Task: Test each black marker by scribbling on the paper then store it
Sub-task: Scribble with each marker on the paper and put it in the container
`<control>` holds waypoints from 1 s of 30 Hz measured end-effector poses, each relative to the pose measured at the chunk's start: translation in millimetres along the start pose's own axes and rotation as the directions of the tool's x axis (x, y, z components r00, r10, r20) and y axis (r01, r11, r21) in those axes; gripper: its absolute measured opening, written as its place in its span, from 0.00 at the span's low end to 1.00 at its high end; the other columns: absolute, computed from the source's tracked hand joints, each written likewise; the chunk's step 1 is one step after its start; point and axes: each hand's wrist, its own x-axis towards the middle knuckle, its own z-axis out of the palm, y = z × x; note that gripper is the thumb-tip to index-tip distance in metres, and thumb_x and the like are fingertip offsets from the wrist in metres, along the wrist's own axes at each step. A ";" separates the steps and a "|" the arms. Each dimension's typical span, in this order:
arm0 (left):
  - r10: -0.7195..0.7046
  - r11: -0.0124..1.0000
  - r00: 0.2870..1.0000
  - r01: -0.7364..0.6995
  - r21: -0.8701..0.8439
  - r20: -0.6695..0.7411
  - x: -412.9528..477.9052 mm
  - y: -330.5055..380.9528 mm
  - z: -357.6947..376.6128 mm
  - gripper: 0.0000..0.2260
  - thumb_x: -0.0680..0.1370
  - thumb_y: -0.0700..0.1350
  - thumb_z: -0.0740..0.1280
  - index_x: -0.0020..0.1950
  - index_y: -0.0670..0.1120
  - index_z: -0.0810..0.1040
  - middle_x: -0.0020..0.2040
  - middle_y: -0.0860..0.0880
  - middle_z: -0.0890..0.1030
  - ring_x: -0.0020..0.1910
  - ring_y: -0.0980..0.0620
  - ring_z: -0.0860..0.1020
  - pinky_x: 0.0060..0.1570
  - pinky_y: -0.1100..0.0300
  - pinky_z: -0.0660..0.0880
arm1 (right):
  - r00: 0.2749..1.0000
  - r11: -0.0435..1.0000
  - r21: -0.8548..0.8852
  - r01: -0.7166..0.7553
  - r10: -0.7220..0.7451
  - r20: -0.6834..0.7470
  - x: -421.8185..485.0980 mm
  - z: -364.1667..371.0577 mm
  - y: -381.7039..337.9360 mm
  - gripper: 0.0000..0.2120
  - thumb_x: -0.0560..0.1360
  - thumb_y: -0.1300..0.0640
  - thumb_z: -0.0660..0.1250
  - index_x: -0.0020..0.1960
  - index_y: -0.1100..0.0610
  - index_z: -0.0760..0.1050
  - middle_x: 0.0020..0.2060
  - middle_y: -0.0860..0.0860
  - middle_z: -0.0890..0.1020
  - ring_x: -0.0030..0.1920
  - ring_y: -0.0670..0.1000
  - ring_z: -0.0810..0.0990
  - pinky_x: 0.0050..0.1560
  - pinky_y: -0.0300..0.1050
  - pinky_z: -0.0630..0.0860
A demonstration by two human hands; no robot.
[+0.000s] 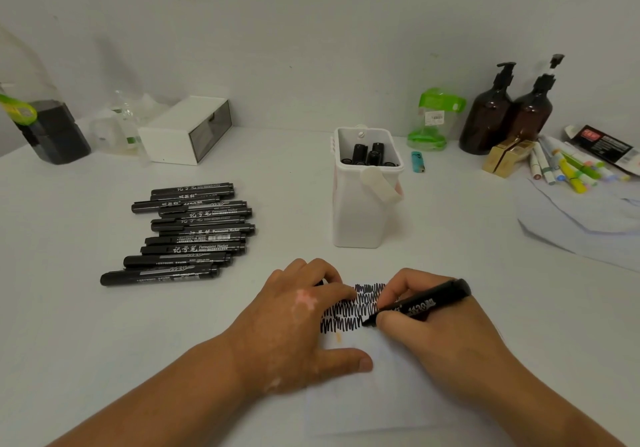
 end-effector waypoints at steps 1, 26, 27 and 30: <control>-0.001 1.000 1.000 0.001 -0.003 -0.001 0.1 -0.1 0.0 0.36 0.66 0.77 0.63 0.69 0.61 0.71 0.60 0.63 0.68 0.58 0.59 0.67 0.62 0.57 0.67 | 1.000 1.000 -0.008 -0.001 0.001 0.004 0.2 0.2 0.3 0.07 0.67 0.58 0.75 0.39 0.46 0.81 0.28 0.43 0.81 0.28 0.40 0.74 0.27 0.27 0.67; -0.019 1.000 1.000 0.020 -0.022 0.025 0.3 0.5 -2.2 0.37 0.66 0.77 0.63 0.70 0.61 0.70 0.60 0.64 0.67 0.58 0.60 0.66 0.63 0.59 0.67 | 0.999 0.996 0.084 0.029 -0.025 -0.037 1.6 -1.9 3.4 0.06 0.62 0.50 0.68 0.38 0.50 0.78 0.25 0.44 0.77 0.25 0.41 0.71 0.26 0.32 0.66; -0.023 1.000 0.999 0.023 -0.019 0.030 0.4 0.1 -2.9 0.37 0.66 0.77 0.63 0.70 0.61 0.70 0.60 0.64 0.67 0.58 0.60 0.66 0.63 0.60 0.66 | 0.999 0.991 0.130 0.023 -0.017 -0.051 2.5 -3.9 4.8 0.06 0.62 0.50 0.68 0.38 0.51 0.78 0.23 0.45 0.76 0.25 0.42 0.70 0.26 0.34 0.65; -0.032 0.999 0.999 0.033 -0.021 0.037 -0.4 -2.1 -5.6 0.35 0.68 0.74 0.64 0.71 0.61 0.66 0.62 0.64 0.67 0.60 0.61 0.65 0.64 0.63 0.64 | 0.996 0.943 0.334 -0.006 0.036 -0.082 5.2 -8.2 7.2 0.04 0.64 0.55 0.68 0.37 0.54 0.76 0.22 0.49 0.71 0.24 0.49 0.66 0.26 0.40 0.62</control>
